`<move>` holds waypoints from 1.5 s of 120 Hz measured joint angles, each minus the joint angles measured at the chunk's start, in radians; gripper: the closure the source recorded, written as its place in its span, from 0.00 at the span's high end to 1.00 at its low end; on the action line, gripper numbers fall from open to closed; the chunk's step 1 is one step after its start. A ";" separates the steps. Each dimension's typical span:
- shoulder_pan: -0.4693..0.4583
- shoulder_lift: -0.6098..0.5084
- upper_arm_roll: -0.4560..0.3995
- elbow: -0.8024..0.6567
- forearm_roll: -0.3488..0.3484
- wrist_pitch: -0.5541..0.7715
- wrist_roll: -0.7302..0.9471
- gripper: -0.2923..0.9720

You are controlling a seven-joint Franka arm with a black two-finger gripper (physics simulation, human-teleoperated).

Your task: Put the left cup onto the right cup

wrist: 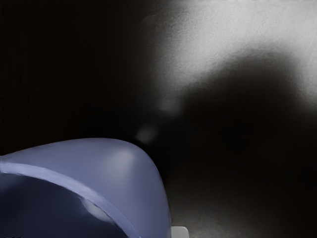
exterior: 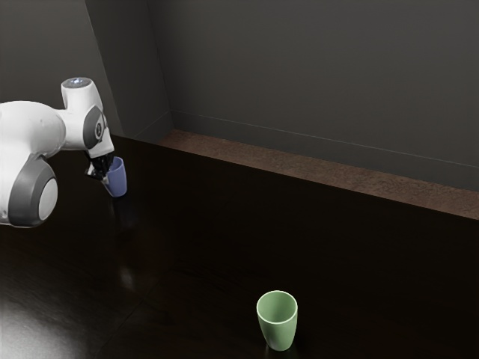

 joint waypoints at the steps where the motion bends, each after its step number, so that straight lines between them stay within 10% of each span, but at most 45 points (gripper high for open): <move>1: 0.000 0.000 0.000 0.000 0.000 0.000 0.000 0.16; 54: -0.069 -0.121 0.002 -0.065 0.018 -0.035 -0.004 0.15; 180: -0.385 -0.440 -0.060 -0.249 0.349 -0.296 -0.382 0.15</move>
